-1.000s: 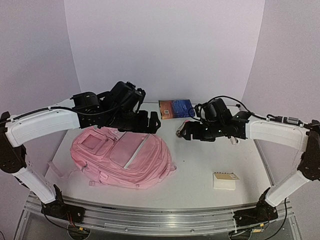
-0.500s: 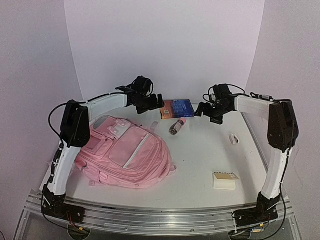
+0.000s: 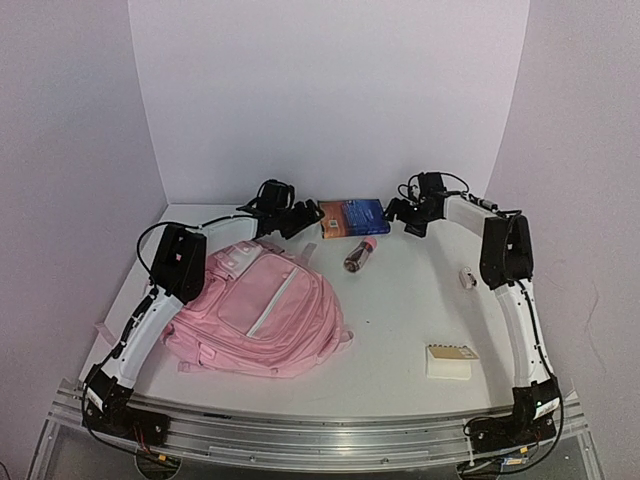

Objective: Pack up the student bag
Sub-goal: Move the book to the center of the board.

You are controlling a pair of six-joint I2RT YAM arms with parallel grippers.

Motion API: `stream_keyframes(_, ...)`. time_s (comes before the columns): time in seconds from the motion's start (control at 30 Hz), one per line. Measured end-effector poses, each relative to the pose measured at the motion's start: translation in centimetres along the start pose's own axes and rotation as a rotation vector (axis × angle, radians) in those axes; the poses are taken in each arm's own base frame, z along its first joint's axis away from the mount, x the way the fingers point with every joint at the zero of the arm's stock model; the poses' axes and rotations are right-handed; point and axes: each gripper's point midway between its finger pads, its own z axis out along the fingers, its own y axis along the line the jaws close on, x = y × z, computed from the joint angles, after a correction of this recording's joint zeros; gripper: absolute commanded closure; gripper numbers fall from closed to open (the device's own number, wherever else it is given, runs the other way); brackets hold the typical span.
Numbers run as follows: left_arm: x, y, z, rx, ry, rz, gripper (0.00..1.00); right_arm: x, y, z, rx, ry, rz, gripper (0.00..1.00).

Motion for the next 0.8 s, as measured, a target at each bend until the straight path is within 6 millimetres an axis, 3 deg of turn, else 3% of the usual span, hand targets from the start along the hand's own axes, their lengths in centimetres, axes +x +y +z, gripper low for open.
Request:
stream_keyframes(0.13, 0.9, 0.6, 1.7, 0.054, -0.014, -0.038, 0.21, -1.1, -0.4, 2.4, -0.030, -0.033, -0.017, 0.08)
stream_keyframes(0.33, 0.8, 0.0, 2.8, 0.136, -0.052, -0.095, 0.33, -2.6, 0.5, 3.9, -0.121, -0.095, -0.041, 0.10)
stream_keyframes(0.57, 1.1, -0.3, 3.1, 0.179, -0.049, -0.150, 0.49, -3.4, 1.9, 5.5, -0.249, -0.146, -0.006, 0.27)
stream_keyframes(0.8, 2.6, 0.2, 3.7, 0.140, -0.020, -0.164, 0.77, -1.8, 2.2, 5.6, -0.305, -0.110, 0.011, 0.49)
